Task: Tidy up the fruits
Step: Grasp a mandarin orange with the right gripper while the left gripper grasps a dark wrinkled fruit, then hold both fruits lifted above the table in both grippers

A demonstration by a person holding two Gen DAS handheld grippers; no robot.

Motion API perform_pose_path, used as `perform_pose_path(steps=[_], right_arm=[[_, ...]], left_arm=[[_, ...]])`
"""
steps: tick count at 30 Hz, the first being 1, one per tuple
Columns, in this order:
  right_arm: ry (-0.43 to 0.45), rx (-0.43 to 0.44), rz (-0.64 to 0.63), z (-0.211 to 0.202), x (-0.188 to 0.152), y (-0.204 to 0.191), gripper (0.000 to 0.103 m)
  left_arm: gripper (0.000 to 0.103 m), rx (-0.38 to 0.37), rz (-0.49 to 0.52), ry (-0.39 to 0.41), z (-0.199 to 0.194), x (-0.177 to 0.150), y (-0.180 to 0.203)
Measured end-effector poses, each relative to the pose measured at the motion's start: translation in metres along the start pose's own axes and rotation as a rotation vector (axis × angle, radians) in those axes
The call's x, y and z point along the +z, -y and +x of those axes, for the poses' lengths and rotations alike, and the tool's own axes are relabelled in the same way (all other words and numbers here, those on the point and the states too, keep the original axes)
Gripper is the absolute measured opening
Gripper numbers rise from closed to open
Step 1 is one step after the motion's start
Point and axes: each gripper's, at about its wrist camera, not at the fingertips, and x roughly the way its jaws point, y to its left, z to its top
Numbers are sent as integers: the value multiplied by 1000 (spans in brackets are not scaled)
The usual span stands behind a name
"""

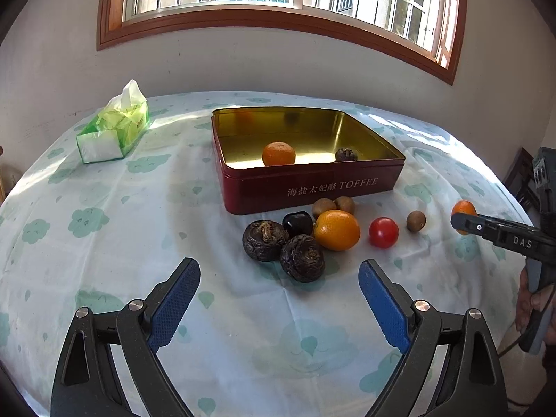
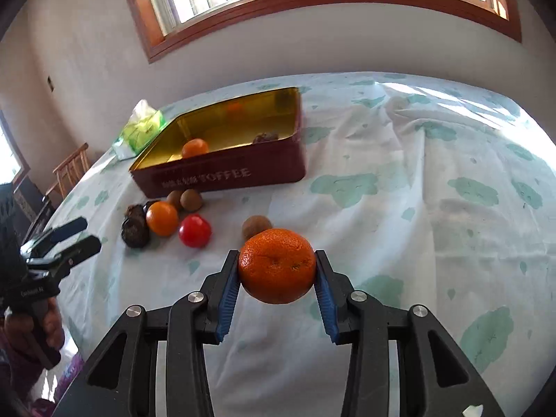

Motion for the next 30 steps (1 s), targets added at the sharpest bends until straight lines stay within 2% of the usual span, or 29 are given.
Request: perform_pose_path(steps=[4, 6, 8, 10, 13, 17, 19, 23, 30], right_arm=[[28, -66, 54, 17, 15, 14, 38], [24, -63, 63, 27, 18, 15, 38], [-1, -48, 76, 34, 19, 15, 39], [14, -45, 74, 34, 21, 15, 39], [-12, -34, 79, 39, 20, 17, 39], [-29, -30, 79, 44, 20, 17, 40], [-33, -36, 71, 44, 20, 15, 40], [-36, -34, 68, 45, 20, 15, 42], [-49, -82, 22, 47, 21, 7, 44]], left_arm=[[75, 36, -55, -41, 16, 1, 9], [65, 50, -79, -67, 25, 1, 10], [62, 52, -104, -87, 34, 0, 10], [59, 49, -126, -97, 40, -1, 9], [55, 39, -136, -85, 42, 1, 9], [44, 35, -143, -88, 47, 4, 9], [35, 30, -142, -87, 48, 5, 9], [34, 13, -138, -79, 42, -1, 8], [34, 61, -121, -32, 18, -13, -10]])
